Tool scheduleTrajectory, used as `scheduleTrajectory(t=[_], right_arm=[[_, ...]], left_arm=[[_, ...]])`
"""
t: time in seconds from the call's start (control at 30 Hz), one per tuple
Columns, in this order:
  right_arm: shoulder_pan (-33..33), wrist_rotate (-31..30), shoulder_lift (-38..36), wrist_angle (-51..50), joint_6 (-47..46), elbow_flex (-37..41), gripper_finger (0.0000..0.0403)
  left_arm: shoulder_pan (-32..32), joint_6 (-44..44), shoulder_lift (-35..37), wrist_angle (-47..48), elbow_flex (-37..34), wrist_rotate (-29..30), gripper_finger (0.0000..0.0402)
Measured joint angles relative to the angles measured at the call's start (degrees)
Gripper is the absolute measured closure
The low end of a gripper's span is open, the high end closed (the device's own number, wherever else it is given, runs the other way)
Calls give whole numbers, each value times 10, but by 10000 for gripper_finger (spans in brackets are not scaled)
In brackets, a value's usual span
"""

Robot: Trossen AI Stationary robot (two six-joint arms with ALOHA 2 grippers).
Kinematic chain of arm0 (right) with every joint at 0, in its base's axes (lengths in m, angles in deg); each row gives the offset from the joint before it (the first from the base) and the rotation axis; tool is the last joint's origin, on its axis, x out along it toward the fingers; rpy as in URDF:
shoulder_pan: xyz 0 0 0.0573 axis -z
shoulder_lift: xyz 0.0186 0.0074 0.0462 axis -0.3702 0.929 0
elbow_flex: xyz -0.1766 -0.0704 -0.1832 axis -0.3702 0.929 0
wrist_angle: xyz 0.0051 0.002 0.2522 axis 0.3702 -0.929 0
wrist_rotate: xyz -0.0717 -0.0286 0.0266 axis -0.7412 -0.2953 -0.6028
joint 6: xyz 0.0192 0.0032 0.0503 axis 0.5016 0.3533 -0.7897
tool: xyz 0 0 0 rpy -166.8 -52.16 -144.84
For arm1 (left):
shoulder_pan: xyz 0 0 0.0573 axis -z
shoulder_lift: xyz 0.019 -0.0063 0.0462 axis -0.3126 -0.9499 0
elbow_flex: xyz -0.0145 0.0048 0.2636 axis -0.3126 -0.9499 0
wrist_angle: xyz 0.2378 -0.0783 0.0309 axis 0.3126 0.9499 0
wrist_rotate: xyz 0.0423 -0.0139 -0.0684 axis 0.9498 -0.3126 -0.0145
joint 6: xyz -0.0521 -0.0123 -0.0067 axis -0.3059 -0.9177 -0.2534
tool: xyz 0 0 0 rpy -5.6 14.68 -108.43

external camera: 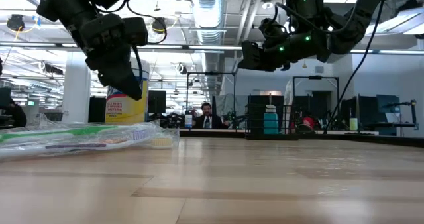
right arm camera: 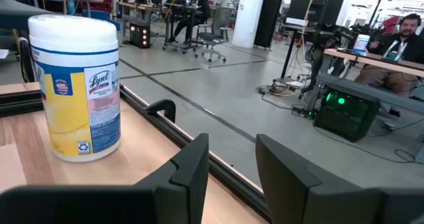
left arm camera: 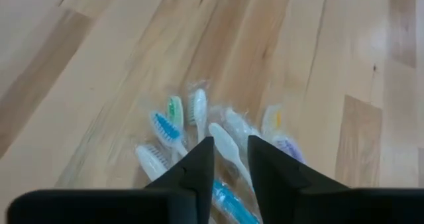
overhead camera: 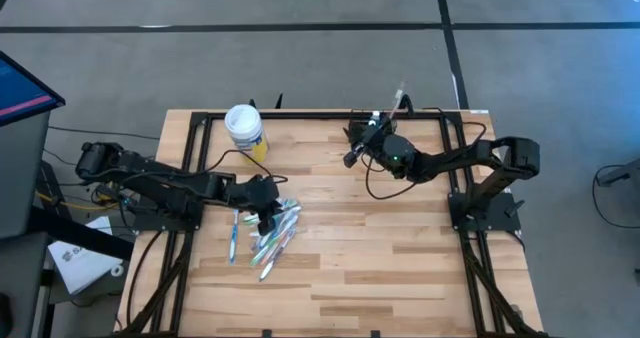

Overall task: Pick & Place toothbrushing station
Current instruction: Put the blue toothbrush into the black mesh organizer

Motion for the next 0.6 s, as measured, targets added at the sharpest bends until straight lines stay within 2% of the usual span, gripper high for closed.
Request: scheduleTrajectory(t=[0.23, 0.6], right_arm=[[0, 0, 0, 0, 0, 0, 287], [0, -1, 0, -2, 0, 0, 287]], left_arm=[[5, -27, -15, 2, 0, 0, 287], [23, -37, -114, -3, 0, -1, 293]])
